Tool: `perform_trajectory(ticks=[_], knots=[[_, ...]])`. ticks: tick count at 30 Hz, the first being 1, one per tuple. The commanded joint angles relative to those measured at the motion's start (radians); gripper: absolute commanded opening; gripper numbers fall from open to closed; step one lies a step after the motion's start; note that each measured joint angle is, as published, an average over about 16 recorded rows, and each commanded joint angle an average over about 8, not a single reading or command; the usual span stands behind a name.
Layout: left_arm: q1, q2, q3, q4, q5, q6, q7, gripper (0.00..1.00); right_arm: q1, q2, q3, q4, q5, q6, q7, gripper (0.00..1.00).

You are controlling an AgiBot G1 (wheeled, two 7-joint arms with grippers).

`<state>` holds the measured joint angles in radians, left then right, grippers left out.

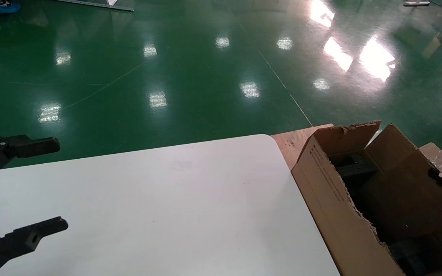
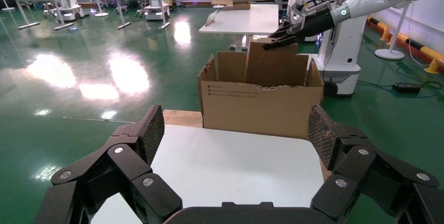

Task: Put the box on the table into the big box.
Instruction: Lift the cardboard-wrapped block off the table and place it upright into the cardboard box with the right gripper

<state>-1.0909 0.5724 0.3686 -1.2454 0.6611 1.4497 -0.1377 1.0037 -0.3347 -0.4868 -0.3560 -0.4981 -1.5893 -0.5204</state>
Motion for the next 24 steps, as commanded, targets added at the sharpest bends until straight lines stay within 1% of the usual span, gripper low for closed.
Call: perform_trajectory(ticks=[1, 13, 24], knots=[[0.000, 0.000, 0.000, 0.000, 0.000, 0.000, 0.000, 1.00, 0.004, -0.004, 0.006, -0.014, -0.005, 0.000, -0.003, 0.00], [0.000, 0.000, 0.000, 0.000, 0.000, 0.000, 0.000, 1.00, 0.076, -0.019, 0.011, -0.108, -0.069, 0.000, -0.045, 0.00], [0.000, 0.000, 0.000, 0.000, 0.000, 0.000, 0.000, 1.00, 0.187, -0.030, -0.005, -0.234, -0.152, 0.002, -0.117, 0.00]])
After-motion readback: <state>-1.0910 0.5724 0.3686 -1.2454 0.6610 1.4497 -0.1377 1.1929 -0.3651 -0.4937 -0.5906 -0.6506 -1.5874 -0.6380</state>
